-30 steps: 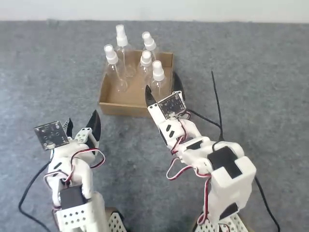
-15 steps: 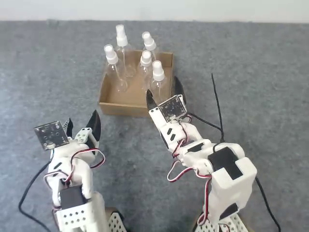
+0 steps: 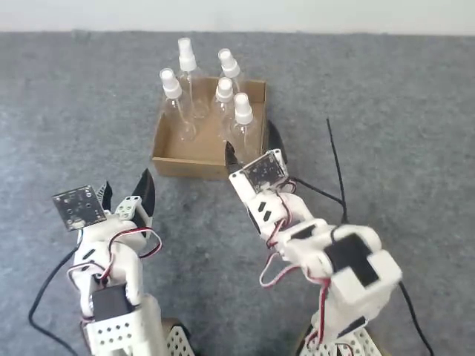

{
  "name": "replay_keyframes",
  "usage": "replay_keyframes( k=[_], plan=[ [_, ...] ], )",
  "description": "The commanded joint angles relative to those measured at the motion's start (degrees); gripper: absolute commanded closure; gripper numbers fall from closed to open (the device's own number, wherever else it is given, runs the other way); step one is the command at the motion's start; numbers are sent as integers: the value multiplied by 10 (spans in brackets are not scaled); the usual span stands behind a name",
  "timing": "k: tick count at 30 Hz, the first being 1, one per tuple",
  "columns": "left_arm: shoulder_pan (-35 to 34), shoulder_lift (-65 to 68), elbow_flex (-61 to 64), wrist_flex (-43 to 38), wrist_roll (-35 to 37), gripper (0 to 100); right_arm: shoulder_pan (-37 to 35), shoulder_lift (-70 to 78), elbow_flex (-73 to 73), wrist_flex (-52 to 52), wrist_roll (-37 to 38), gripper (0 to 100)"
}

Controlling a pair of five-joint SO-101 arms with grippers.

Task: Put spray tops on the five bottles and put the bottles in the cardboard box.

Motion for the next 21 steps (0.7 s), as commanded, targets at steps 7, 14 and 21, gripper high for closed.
replay_keyframes(
  k=[7,14,21],
  plan=[
    [1,-7,-7,2,2,735,-28,-156,33,154,18,698],
    [1,-7,-7,2,2,735,-30,-230,69,199,18,698],
    [1,-7,-7,2,2,735,-30,-333,89,302,18,698]
  ],
)
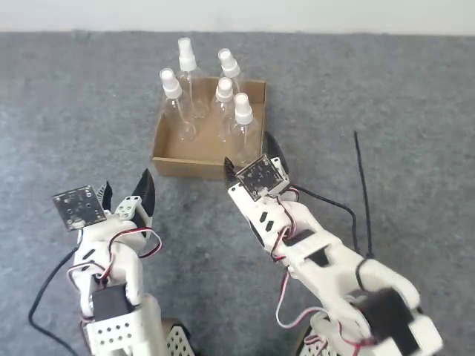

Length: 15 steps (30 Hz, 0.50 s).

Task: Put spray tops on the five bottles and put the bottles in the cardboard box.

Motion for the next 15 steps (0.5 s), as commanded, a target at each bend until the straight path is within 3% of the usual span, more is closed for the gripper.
replay_keyframes(
  k=[1,7,15],
  plan=[
    [1,-7,-7,2,2,735,-4,-99,-2,79,9,698],
    [1,-7,-7,2,2,735,0,-188,-1,183,-38,709],
    [1,-7,-7,2,2,735,0,-260,-1,239,-39,928]
  ],
)
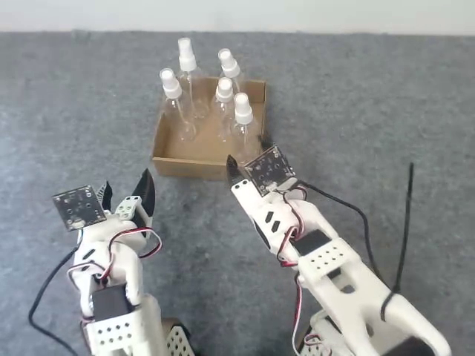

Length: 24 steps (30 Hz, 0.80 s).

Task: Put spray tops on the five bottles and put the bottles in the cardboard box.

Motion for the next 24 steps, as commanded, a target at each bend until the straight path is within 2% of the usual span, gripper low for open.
replay_keyframes(
  k=[1,13,24],
  plan=[
    [1,-7,-7,2,2,735,0,-54,-3,17,-5,942],
    [1,-7,-7,2,2,735,33,-154,36,15,-8,980],
    [1,-7,-7,2,2,735,34,-282,92,20,-10,991]
  ],
)
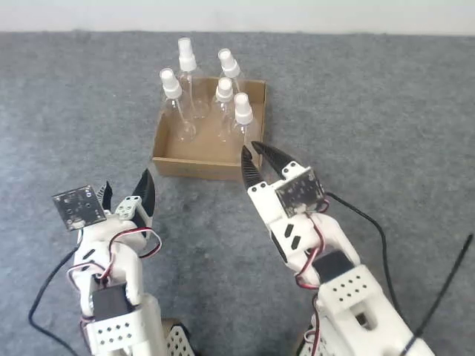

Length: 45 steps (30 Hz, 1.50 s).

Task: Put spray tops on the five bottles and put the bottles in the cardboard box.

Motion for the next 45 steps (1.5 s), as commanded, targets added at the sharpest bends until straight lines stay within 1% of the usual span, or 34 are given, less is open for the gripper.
replay_keyframes(
  k=[1,23,38,45],
  plan=[
    [1,-7,-7,1,2,735,7,-58,5,3,-6,991],
    [1,-7,-7,0,2,735,4,-291,101,3,-6,991],
    [1,-7,-7,0,2,735,6,-361,120,4,-6,979],
    [2,-7,-7,0,2,735,3,-433,150,4,-6,978]
  ],
)
